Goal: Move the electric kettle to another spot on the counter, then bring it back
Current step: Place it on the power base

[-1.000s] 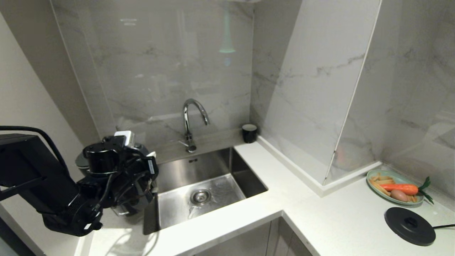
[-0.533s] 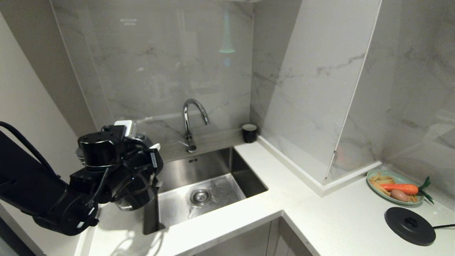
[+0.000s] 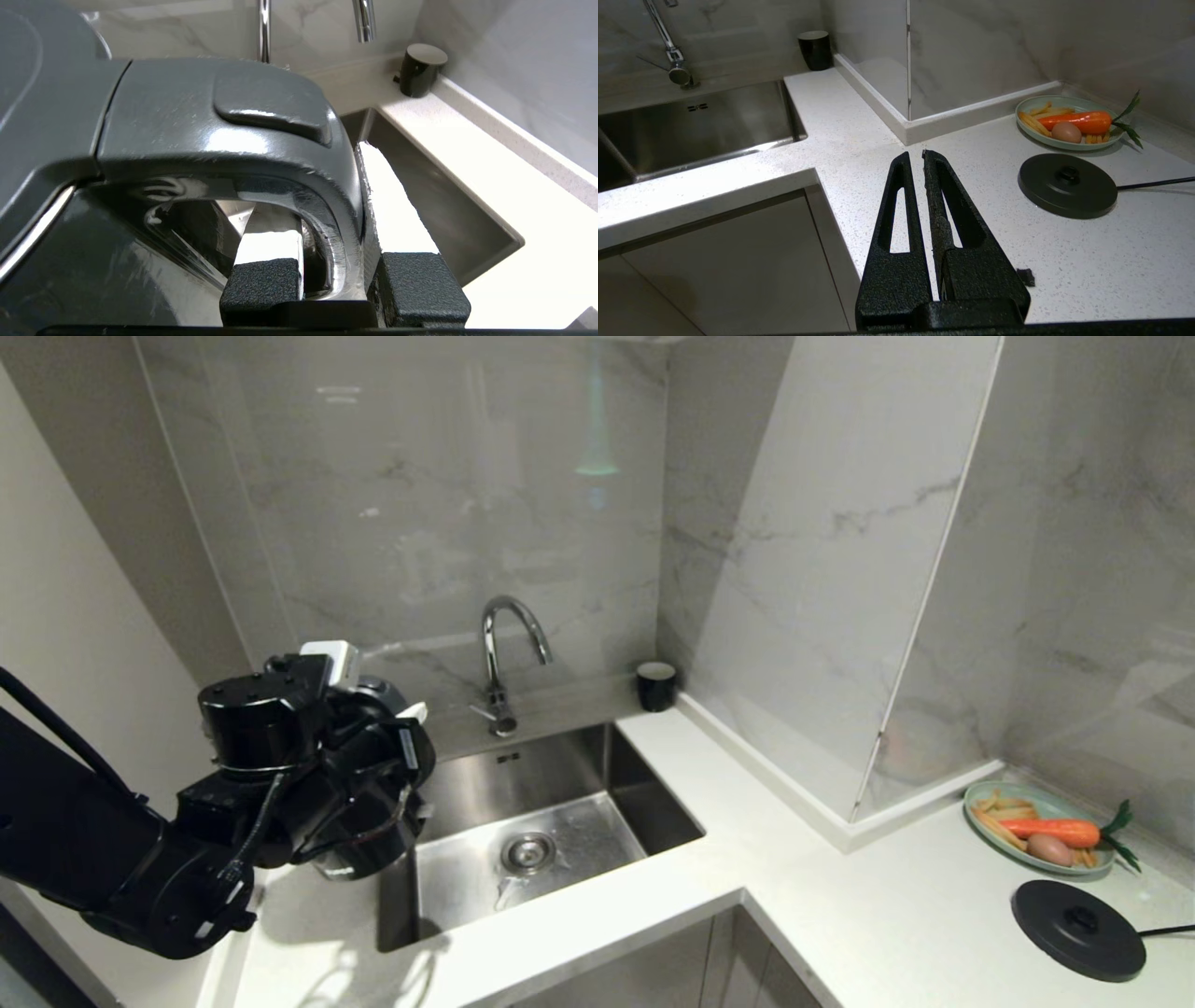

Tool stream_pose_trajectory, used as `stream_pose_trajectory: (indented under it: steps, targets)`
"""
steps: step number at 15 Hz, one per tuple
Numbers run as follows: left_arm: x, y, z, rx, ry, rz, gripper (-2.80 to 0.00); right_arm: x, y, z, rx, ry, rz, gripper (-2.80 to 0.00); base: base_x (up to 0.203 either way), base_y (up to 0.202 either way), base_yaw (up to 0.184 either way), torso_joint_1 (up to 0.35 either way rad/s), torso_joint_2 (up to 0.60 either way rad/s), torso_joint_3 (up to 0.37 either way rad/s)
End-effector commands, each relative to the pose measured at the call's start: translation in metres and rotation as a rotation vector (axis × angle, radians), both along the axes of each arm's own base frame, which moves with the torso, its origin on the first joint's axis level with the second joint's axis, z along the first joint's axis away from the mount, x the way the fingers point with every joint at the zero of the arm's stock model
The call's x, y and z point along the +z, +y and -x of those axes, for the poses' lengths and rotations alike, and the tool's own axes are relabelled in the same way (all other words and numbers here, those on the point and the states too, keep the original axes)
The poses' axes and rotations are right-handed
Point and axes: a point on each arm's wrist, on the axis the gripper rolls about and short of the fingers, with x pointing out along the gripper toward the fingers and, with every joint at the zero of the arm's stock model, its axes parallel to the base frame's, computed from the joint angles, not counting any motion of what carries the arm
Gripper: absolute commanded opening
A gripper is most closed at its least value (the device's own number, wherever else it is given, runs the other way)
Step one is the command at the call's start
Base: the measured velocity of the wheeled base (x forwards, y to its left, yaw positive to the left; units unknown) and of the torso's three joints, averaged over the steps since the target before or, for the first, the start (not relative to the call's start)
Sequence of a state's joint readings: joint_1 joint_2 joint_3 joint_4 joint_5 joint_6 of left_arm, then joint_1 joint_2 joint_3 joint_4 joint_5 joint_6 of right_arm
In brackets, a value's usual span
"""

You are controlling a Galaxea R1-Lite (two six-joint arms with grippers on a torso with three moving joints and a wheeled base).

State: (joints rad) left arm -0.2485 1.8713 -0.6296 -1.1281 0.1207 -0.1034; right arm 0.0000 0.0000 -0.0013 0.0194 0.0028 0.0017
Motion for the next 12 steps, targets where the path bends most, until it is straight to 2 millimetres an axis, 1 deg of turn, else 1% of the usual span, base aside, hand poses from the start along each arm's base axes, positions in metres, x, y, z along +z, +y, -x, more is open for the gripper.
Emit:
stream_pose_trajectory:
  steps: [1,4,12]
  targets:
    - [0.0007,0.0001,0.0004,0.001,-0.006,0.004,-2.80,0.0000,0.0000,0.0000,0.000,0.000,0.000,-2.80,0.000,0.000,0.000,0.000,0.00,0.000]
    - [0.0005,0.0002,0.0006,0.001,-0.005,0.004,-2.80,-0.0004,0.0000,-0.0001,0.000,0.002,0.000,-2.80,0.006,0.009,-0.139,-0.001,0.01,0.006]
    - [0.0021,0.0001,0.0022,-0.001,-0.010,0.005,-2.80,-0.0003,0.0000,-0.0001,0.000,0.002,0.000,-2.80,0.003,0.007,-0.178,0.001,0.01,0.005]
